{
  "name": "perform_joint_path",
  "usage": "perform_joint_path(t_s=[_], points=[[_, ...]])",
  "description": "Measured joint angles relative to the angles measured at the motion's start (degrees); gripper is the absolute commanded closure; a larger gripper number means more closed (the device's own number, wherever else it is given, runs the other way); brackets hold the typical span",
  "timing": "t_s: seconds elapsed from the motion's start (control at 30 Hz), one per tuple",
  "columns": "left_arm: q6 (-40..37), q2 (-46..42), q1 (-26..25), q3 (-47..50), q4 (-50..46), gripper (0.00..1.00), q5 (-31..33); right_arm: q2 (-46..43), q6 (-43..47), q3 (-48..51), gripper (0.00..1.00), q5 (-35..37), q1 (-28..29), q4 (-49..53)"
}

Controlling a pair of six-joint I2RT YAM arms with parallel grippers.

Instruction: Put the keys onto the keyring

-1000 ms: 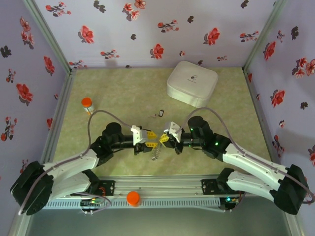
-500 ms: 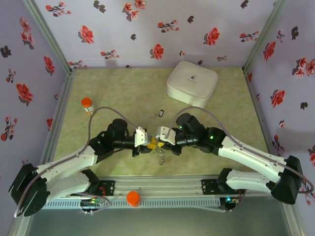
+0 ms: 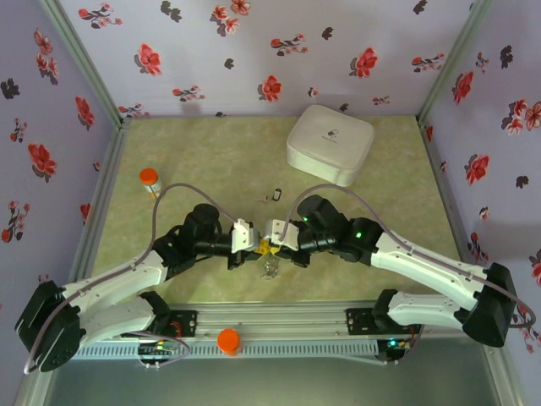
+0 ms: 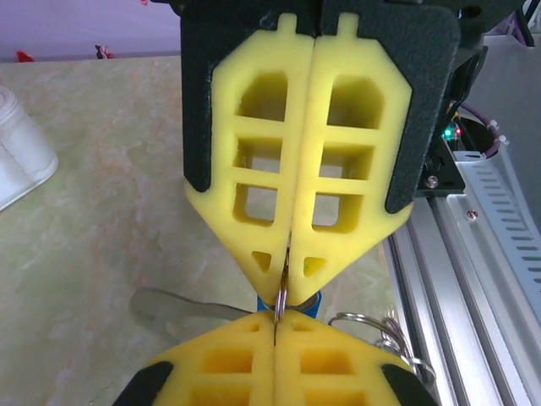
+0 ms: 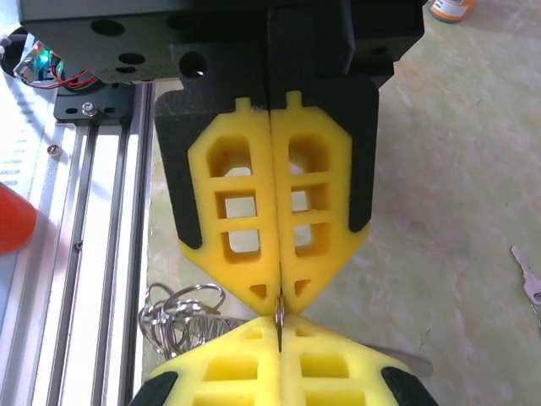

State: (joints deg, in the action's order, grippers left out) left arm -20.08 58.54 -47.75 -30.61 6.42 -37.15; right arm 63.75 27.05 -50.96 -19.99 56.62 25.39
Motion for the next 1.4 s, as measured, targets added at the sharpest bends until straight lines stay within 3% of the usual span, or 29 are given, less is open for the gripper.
perform_joint_path(t_s=[0.1, 0.23, 0.37, 0.6, 0.77, 1.23, 1.4], points=[[-0.04, 0.0, -0.22, 0.13, 1.51, 1.0, 0.04, -1.44, -0.39, 0.9, 0.84, 0.15, -0.33, -0.83], [0.07, 0.0, -0.76, 2.54, 8.26, 1.0, 1.14, -7.04, -3.19, 5.73, 0.74, -2.67, -3.41, -5.18], [1.88, 0.63, -1.29, 8.76, 20.31, 1.0, 2.27, -13.38, -6.99, 11.23, 0.72, -4.28, -7.15, -9.4], [5.46, 4.87, -1.55, 12.37, 34.14, 1.0, 3.1, -13.81, -11.1, 12.46, 0.71, -5.7, -7.23, -12.04], [6.64, 4.83, -1.55, 12.83, 37.86, 1.0, 3.13, -12.59, -11.26, 12.46, 0.72, -5.99, -7.23, -12.31], [6.73, 4.28, -1.55, 12.9, 39.1, 1.0, 3.1, -11.21, -11.17, 12.31, 0.97, -6.54, -7.23, -11.74], [7.3, 4.07, -1.55, 12.9, 39.04, 1.0, 3.08, -10.12, -11.23, 11.69, 0.99, -5.46, -7.23, -10.99]])
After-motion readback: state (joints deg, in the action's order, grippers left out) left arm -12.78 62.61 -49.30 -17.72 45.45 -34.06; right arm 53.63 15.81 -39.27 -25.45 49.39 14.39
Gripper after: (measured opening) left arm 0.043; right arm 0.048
